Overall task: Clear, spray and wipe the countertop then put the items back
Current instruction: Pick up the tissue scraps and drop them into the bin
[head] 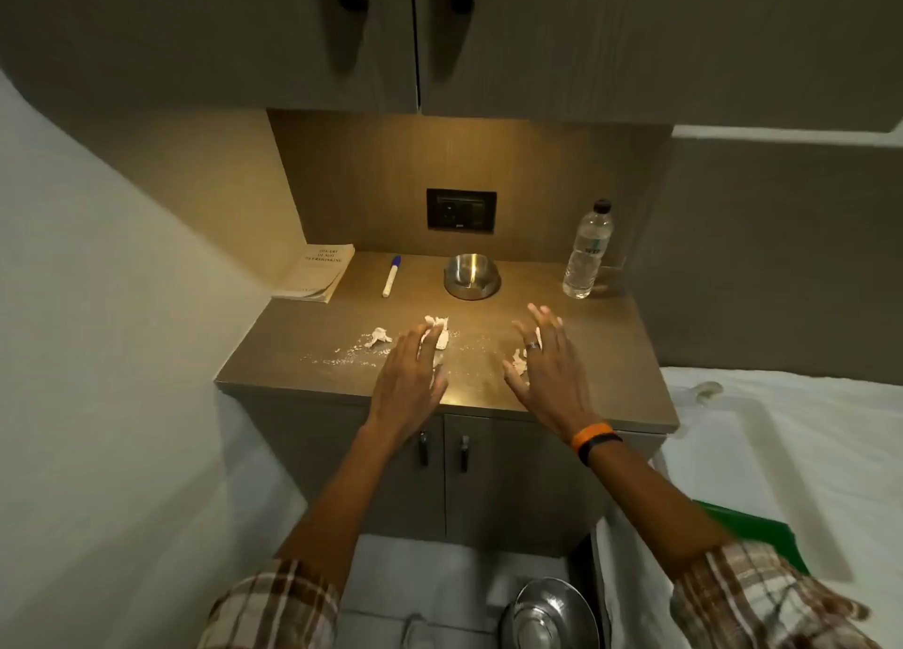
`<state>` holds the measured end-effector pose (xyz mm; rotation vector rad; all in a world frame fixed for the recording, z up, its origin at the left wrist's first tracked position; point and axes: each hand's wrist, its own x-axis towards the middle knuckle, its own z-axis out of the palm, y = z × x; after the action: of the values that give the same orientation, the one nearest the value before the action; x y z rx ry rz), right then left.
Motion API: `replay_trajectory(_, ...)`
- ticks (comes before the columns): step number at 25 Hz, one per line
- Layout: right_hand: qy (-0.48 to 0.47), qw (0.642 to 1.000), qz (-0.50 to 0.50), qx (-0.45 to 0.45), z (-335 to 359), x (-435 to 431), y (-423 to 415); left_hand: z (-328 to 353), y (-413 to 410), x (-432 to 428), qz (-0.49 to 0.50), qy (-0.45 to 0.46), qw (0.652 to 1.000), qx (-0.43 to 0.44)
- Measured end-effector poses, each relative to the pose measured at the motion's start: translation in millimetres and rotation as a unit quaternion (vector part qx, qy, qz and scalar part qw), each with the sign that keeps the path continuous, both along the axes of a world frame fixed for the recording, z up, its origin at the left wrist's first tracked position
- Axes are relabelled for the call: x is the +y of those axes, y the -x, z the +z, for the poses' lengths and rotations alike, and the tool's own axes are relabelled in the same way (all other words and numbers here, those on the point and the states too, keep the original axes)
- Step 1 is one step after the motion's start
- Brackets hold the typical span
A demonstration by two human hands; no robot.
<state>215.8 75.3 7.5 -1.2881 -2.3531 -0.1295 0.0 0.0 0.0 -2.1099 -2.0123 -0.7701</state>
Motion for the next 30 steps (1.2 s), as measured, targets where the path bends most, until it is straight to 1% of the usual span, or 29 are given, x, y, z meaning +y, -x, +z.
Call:
replay_trajectory(1, 0.042, 0.999, -0.016, -0.001, -12.1, 3.3, 3.0, -11.7, 8.0, 4.6, 0.009, 0.041, 0.999, -0.013)
replay_trajectory(3, 0.111, 0.992, -0.045, 0.028, -31.0, 11.7, 7.2, -30.2, 22.7, 13.3, 0.018, 0.083, 0.995, -0.051)
replay_trajectory(4, 0.143, 0.988, -0.056, 0.020, -42.3, 15.1, 7.7, -38.2, 29.1, 17.0, 0.022, 0.108, 0.992, -0.063)
replay_trajectory(6, 0.170, 0.983, -0.067, 0.009, -49.7, 27.3, 11.9, -44.3, 35.3, 29.4, 0.004, 0.114, 0.988, -0.104)
replay_trajectory(7, 0.173, 0.982, -0.076, -0.004, -48.8, 33.0, 14.2, -44.3, 36.8, 33.4, -0.008, 0.117, 0.985, -0.130)
replay_trajectory(9, 0.187, 0.978, -0.090, -0.035, -50.7, 44.1, 20.3, -51.1, 42.2, 44.4, -0.035, 0.137, 0.981, -0.132)
replay_trajectory(12, 0.187, 0.975, -0.080, -0.090, -48.6, 51.7, 28.8, -62.4, 48.8, 60.0, -0.052, 0.164, 0.980, -0.099)
replay_trajectory(14, 0.181, 0.974, -0.075, -0.117, -47.8, 57.0, 33.3, -60.7, 47.6, 67.6, -0.041, 0.169, 0.979, -0.104)
replay_trajectory(15, 0.178, 0.974, -0.078, -0.117, -46.7, 59.5, 35.1, -56.2, 45.8, 70.8, -0.031, 0.157, 0.980, -0.116)
replay_trajectory(16, 0.180, 0.974, -0.091, -0.098, -44.5, 63.1, 35.2, -51.5, 43.2, 75.1, -0.025, 0.128, 0.983, -0.129)
replay_trajectory(18, 0.169, 0.976, -0.132, -0.036, -37.7, 74.5, 32.9, -43.3, 41.1, 90.0, -0.027, 0.051, 0.989, -0.133)
replay_trajectory(19, 0.163, 0.975, -0.152, -0.009, -33.8, 82.6, 30.2, -39.2, 40.4, 101.6, -0.031, 0.039, 0.991, -0.125)
replay_trajectory(20, 0.167, 0.971, -0.171, 0.006, -29.6, 90.1, 27.4, -35.6, 39.8, 114.7, -0.029, 0.054, 0.991, -0.115)
replay_trajectory(22, 0.193, 0.962, -0.195, 0.010, -25.8, 101.4, 23.8, -35.3, 37.6, 139.2, -0.024, 0.120, 0.987, -0.106)
replay_trajectory(24, 0.213, 0.958, -0.194, -0.018, -28.6, 105.1, 25.6, -40.4, 35.0, 151.0, -0.015, 0.169, 0.982, -0.082)
replay_trajectory(25, 0.218, 0.956, -0.191, -0.040, -31.5, 105.6, 27.2, -44.7, 34.5, 152.4, -0.011, 0.180, 0.981, -0.065)
replay_trajectory(27, 0.214, 0.957, -0.184, -0.062, -37.3, 105.3, 30.6, -52.4, 35.9, 149.2, 0.001, 0.183, 0.982, -0.044)
replay_trajectory(30, 0.185, 0.966, -0.167, -0.068, -40.6, 105.6, 39.9, -51.4, 41.6, 141.2, 0.011, 0.155, 0.987, -0.052)
